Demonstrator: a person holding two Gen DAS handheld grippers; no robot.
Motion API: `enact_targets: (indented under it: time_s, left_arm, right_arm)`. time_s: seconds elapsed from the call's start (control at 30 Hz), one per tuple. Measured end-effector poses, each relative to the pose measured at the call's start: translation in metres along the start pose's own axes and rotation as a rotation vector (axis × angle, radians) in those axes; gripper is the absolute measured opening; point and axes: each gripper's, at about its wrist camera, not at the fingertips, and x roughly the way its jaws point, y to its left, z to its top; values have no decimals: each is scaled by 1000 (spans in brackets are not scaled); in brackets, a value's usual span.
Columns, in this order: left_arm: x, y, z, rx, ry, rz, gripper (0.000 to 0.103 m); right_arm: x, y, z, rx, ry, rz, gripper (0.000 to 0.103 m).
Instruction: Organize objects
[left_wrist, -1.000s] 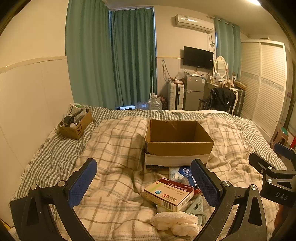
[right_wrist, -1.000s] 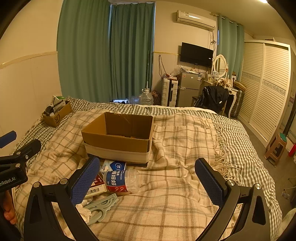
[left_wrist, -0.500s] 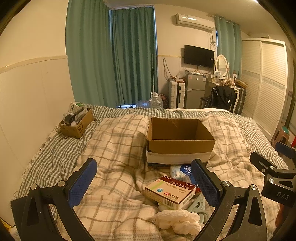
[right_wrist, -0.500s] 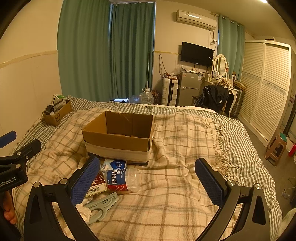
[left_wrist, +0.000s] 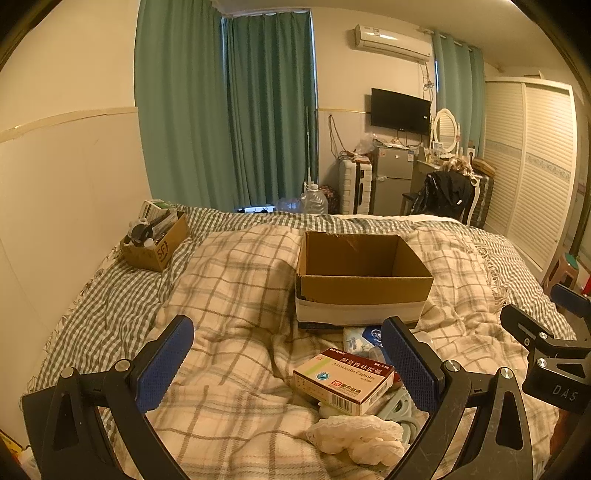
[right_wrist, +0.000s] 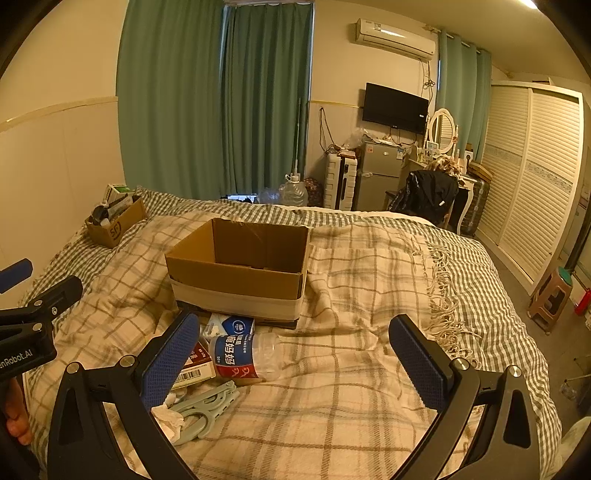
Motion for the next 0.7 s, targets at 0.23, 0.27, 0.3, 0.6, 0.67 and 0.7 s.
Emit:
enact_targets:
  time_s: [0.23, 0.27, 0.3, 0.6, 0.67, 0.7]
  left_arm:
    - [0, 0, 0, 0, 0, 0, 103]
    - [0, 0, -1, 0, 0, -1, 103]
    - [0, 0, 0, 0, 2, 0, 103]
    - [-3, 2, -1, 0, 5, 4, 103]
    - [-3, 2, 0, -2, 5, 5, 103]
    - [-4, 3, 0, -2, 6, 5, 103]
  right_arm:
    - [0, 0, 0, 1, 0, 3, 103]
    - [0, 0, 0, 0, 0, 3, 103]
    - [0, 0, 0, -1, 1, 4, 103]
    - [-1, 2, 0, -3, 0, 2, 103]
    - [-2, 2, -1, -5, 0, 5, 103]
    - [-2, 2, 0, -6, 1, 5, 103]
